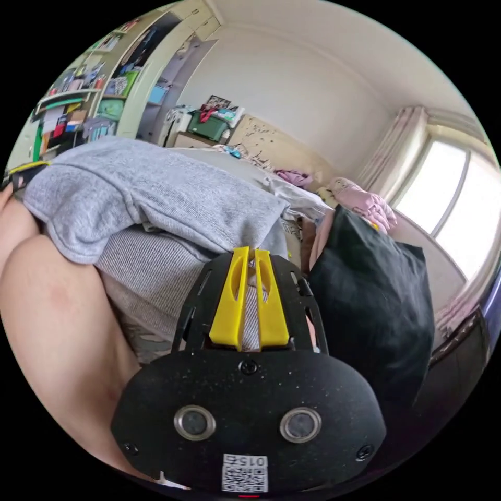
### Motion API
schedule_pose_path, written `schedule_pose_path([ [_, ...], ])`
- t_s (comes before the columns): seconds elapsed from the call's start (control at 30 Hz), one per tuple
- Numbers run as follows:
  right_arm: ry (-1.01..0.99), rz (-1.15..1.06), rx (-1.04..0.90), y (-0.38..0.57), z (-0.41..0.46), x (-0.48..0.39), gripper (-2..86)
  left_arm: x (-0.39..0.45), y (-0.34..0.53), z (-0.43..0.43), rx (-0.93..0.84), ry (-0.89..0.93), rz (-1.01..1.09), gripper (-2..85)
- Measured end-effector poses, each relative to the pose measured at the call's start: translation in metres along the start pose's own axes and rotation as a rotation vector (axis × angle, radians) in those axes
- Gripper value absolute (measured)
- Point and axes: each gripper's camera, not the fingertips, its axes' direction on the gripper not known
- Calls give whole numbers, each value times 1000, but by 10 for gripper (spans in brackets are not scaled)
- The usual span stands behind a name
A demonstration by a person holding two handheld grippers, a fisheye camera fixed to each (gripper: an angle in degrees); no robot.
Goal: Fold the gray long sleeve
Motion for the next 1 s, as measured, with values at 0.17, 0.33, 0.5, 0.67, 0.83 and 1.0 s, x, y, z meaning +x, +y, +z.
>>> schedule_pose_path([
  [0.17, 7, 176, 27, 27, 3, -20, 10, 2, 11, -3, 26, 22, 3, 47],
  [0.33, 44, 112, 56, 47, 5, -43, 8, 3, 17, -4, 39, 24, 10, 46],
  [0.5, 38, 106, 85, 67, 7, -55, 8, 1, 22, -3, 51, 37, 12, 46],
  [0.67, 66, 128, 113, 87, 8, -69, 7, -3, 26, -2, 61, 47, 10, 46],
  [0.83, 70, 130, 131, 101, 10, -75, 6, -9, 28, 1, 69, 61, 5, 45],
  [1.0, 76, 108, 148, 114, 11, -80, 7, -15, 29, 5, 77, 70, 0, 44],
])
